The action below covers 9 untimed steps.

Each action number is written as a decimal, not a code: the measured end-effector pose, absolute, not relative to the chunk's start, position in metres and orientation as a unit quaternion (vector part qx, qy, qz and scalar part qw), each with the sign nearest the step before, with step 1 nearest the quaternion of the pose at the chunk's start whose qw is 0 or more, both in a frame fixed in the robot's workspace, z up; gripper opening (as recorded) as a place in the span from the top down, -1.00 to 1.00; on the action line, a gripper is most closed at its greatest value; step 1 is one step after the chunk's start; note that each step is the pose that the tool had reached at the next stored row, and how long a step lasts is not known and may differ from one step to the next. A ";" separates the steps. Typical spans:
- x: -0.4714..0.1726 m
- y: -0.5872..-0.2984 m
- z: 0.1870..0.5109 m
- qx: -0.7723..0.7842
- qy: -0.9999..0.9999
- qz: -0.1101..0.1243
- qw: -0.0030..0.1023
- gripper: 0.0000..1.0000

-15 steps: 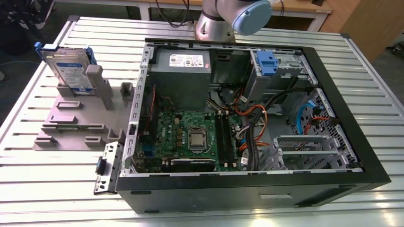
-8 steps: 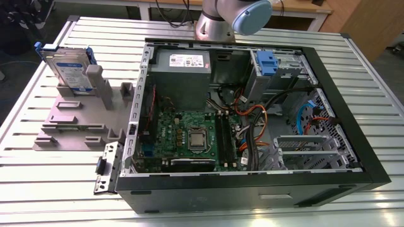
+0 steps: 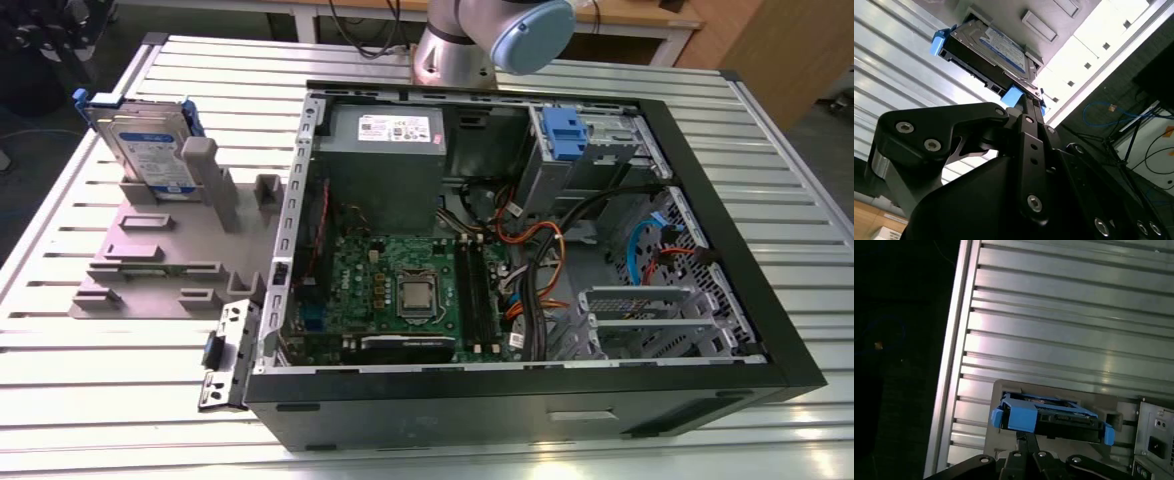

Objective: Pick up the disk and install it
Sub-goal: 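Pick up the disk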

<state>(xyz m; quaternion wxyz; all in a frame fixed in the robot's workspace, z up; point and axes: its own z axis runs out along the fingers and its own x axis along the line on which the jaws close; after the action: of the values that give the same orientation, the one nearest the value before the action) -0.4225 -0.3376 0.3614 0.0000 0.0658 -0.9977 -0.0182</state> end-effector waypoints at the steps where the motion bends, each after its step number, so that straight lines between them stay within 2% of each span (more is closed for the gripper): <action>1: -0.423 -0.338 0.361 0.073 -0.997 -0.018 0.000 0.79; 9: -0.423 -0.338 0.361 0.136 -0.991 -0.018 0.001 0.79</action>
<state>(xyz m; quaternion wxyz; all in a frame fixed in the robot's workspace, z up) -0.4225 -0.3376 0.3614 0.0013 0.1361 -0.9905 -0.0182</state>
